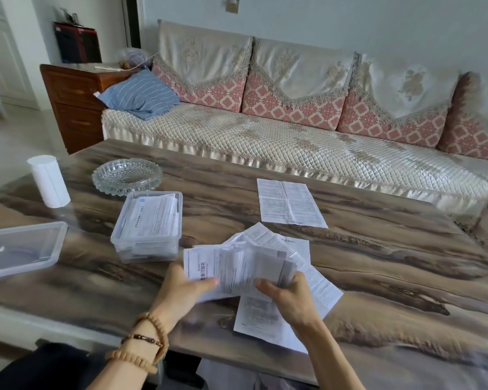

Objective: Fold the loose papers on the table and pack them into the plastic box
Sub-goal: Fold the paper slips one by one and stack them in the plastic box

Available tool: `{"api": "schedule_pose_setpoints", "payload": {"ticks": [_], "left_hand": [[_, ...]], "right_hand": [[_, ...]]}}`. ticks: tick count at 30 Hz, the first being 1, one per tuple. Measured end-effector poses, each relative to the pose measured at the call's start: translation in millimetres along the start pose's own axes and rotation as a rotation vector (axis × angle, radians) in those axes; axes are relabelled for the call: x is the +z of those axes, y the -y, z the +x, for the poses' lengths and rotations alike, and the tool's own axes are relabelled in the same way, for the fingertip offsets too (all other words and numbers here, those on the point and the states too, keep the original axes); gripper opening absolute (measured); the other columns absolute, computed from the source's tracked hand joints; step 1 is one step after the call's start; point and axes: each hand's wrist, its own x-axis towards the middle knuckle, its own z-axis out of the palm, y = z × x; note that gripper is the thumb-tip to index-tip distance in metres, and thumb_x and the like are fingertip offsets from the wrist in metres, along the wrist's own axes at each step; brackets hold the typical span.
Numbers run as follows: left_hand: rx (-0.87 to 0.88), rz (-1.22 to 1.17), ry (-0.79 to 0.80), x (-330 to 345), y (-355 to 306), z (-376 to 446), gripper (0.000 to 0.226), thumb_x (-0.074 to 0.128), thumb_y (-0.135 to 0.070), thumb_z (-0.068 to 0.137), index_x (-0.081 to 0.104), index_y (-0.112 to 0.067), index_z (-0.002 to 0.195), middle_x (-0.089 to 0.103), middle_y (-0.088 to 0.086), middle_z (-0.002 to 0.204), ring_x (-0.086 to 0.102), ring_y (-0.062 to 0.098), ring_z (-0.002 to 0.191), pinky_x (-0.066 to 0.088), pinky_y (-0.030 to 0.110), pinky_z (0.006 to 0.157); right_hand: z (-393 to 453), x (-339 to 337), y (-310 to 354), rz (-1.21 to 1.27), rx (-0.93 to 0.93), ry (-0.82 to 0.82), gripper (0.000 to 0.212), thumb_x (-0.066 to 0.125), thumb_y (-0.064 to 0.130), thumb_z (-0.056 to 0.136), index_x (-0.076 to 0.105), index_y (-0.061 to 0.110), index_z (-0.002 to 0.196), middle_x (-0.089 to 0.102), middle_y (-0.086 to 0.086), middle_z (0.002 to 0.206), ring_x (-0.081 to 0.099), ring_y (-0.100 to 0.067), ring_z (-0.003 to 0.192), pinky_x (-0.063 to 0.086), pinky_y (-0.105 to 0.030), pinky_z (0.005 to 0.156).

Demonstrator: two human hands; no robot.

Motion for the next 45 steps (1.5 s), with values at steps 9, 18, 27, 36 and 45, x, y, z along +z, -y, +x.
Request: {"api": "schedule_pose_setpoints", "payload": {"ticks": [9,18,27,36,45], "left_hand": [[0.045,0.024,0.111,-6,-11,3,0.036,0.086,-0.004,0.067,0.071,-0.021,0.096,0.075,-0.002,0.088,0.07,0.017,0.09,0.056,0.031,0.076],[0.08,0.064,0.075,-22,-5,5,0.015,0.079,-0.021,0.078,0.074,-0.024,0.091,0.076,-0.005,0.087,0.071,0.011,0.084,0.057,0.033,0.077],[0.121,0.038,0.116,-21,-6,4,0.016,0.076,-0.017,0.083,0.072,-0.025,0.096,0.076,-0.011,0.09,0.069,0.0,0.085,0.052,0.015,0.071],[0.12,0.154,-0.188,-18,-2,2,0.014,0.069,-0.026,0.089,0.065,-0.026,0.076,0.069,-0.008,0.076,0.063,0.0,0.066,0.047,0.01,0.055],[-0.152,0.257,-0.348,-24,16,1,0.026,0.052,-0.024,0.097,0.065,-0.002,0.092,0.066,0.008,0.082,0.061,0.02,0.072,0.046,0.026,0.056]], "right_hand": [[11,8,10,0.184,-0.016,0.114,0.031,0.083,-0.001,0.069,0.074,0.002,0.098,0.073,-0.021,0.098,0.069,-0.039,0.096,0.057,-0.051,0.085],[18,14,11,0.14,-0.031,0.129,0.015,0.08,0.009,0.071,0.077,0.006,0.086,0.075,-0.018,0.094,0.071,-0.034,0.089,0.058,-0.047,0.08],[23,20,6,0.068,0.002,0.132,0.019,0.075,-0.002,0.077,0.075,0.0,0.096,0.074,-0.017,0.098,0.071,-0.034,0.095,0.056,-0.048,0.088],[27,29,8,-0.111,0.041,0.095,0.003,0.072,0.01,0.086,0.071,0.012,0.088,0.075,0.004,0.079,0.072,-0.01,0.075,0.054,-0.02,0.06],[11,57,1,-0.741,-0.302,-0.245,0.039,0.058,0.012,0.078,0.061,0.014,0.118,0.065,0.0,0.11,0.058,-0.021,0.104,0.048,-0.041,0.088]]}}
